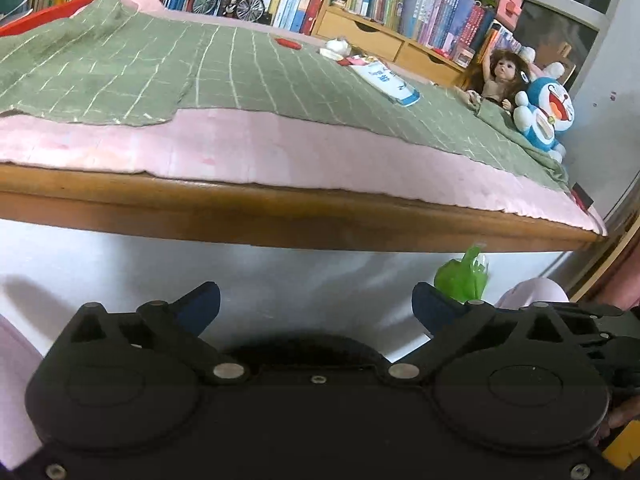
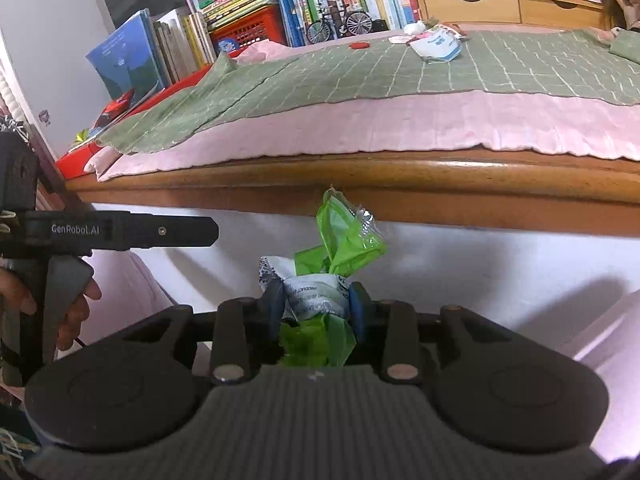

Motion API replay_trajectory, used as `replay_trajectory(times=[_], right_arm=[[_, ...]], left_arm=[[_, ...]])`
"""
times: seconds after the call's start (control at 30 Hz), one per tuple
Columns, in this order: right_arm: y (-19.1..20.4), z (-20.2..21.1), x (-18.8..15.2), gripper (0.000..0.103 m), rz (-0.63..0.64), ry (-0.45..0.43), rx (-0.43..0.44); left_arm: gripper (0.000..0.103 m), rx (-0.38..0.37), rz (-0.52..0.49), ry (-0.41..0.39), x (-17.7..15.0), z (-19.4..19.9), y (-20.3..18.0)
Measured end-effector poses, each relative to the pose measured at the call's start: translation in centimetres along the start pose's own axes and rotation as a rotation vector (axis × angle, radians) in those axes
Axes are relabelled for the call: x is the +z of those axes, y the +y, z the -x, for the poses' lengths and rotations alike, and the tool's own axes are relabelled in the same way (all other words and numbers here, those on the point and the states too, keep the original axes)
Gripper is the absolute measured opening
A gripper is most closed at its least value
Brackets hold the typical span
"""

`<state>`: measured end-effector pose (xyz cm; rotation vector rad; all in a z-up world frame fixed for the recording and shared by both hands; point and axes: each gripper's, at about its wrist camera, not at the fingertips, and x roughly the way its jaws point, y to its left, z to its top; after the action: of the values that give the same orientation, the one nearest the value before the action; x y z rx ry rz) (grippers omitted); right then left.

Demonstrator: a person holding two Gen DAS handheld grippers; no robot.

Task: Collect trash
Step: 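Open the left gripper then the right over the bin to drop peel and green bag, then raise both open grippers back over the bed toward the white paper bag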

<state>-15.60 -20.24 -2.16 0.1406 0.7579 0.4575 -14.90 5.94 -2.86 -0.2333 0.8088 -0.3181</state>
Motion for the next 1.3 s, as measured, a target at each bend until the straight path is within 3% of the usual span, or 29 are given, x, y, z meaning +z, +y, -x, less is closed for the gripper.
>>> replay_trajectory(times=[0.27, 0.33, 0.4, 0.47, 0.67, 1.03, 1.3], right_arm=[[1.1, -1.4, 0.6, 0.041, 0.06, 0.028, 0.011], [1.5, -1.7, 0.8, 0.045, 0.082, 0.034, 0.002], [1.9, -2.0, 0.9, 0.06, 0.103, 0.033, -0.037], [2.0, -2.2, 1.0, 0.083, 0.121, 0.029, -0.062], [2.1, -2.7, 1.2, 0.102, 0.131, 0.031, -0.096], [1.0, -2.5, 1.1, 0.103, 0.079, 0.036, -0.126], [1.1, -1.3, 1.8, 0.103, 0.086, 0.009, -0.13]], left_arm=[[0.103, 0.004, 0.01, 0.013, -0.3, -0.2, 0.4], [0.103, 0.008, 0.016, 0.0, -0.4, 0.1, 0.5], [0.103, 0.022, 0.017, -0.01, -0.4, 0.1, 0.7], [0.103, 0.029, 0.024, -0.01, -0.3, 0.1, 0.9], [0.103, 0.051, 0.036, -0.011, -0.6, 0.2, 1.3], [0.103, 0.009, 0.015, 0.063, -0.9, -0.8, 0.7], [0.103, -0.014, -0.015, 0.058, -0.1, -0.6, -0.4]])
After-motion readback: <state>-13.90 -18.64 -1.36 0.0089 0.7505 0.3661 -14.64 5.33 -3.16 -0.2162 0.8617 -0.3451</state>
